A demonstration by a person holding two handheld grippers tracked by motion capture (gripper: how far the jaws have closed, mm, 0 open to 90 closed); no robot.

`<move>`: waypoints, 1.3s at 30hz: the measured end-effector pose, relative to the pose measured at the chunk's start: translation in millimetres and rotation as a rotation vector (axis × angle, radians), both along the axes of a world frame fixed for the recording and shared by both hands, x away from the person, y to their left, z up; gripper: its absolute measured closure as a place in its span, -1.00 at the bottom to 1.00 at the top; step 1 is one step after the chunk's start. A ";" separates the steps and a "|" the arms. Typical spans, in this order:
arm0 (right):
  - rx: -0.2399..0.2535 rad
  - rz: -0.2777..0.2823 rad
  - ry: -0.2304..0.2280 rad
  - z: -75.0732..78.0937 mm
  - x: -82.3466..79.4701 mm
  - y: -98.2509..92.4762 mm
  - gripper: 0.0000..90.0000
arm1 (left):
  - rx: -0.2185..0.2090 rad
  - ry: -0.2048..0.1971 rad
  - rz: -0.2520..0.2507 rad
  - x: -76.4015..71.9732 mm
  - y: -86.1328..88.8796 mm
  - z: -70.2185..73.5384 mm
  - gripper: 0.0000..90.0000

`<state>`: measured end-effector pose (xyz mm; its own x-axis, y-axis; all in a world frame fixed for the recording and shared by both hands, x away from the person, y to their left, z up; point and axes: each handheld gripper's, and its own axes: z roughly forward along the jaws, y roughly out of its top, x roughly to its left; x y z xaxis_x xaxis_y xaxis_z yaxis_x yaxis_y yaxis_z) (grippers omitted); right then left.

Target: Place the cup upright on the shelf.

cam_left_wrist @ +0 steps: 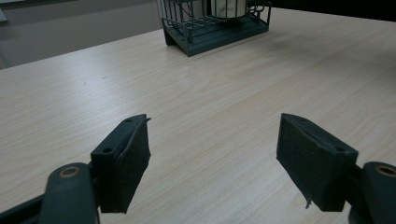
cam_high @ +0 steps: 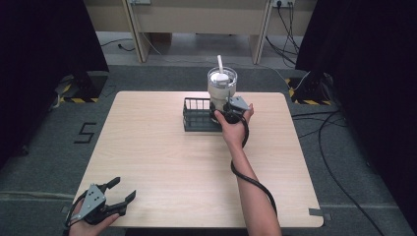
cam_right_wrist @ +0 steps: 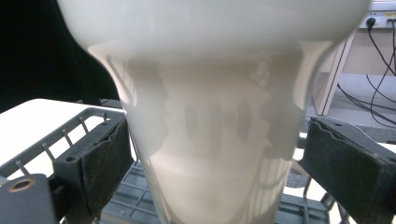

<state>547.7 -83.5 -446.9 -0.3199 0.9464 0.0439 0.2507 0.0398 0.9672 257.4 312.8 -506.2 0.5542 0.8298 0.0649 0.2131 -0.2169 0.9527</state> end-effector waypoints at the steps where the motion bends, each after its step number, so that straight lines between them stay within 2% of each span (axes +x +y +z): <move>1: 0.000 0.000 -0.003 0.2 -1.4 -1.4 -0.81 | -0.001 0.000 0.000 -0.1 -0.1 0.0 -0.45; 10: -0.014 0.022 -0.010 5.6 -19.7 -12.9 -0.80 | 0.004 -0.001 -0.002 -0.3 -1.3 0.3 -0.45; 15: -0.020 0.043 0.007 5.7 -33.7 -20.0 -0.79 | 0.004 -0.001 -0.004 -0.6 -2.4 0.2 -0.45; 21: -0.019 0.070 0.015 6.0 -55.0 -30.4 -0.79 | 0.006 0.000 -0.004 -0.7 -3.1 -0.1 -0.45; 36: -0.029 0.084 0.028 3.5 -108.6 -58.4 -0.79 | 0.008 0.001 -0.003 -1.5 -5.1 0.0 -0.45; 37: -0.024 0.082 0.028 3.4 -116.0 -62.2 -0.79 | 0.011 0.001 -0.003 -1.5 -5.0 0.0 -0.45; 39: -0.024 0.083 0.028 3.1 -119.7 -63.8 -0.79 | 0.010 0.001 -0.002 -1.5 -5.1 0.0 -0.45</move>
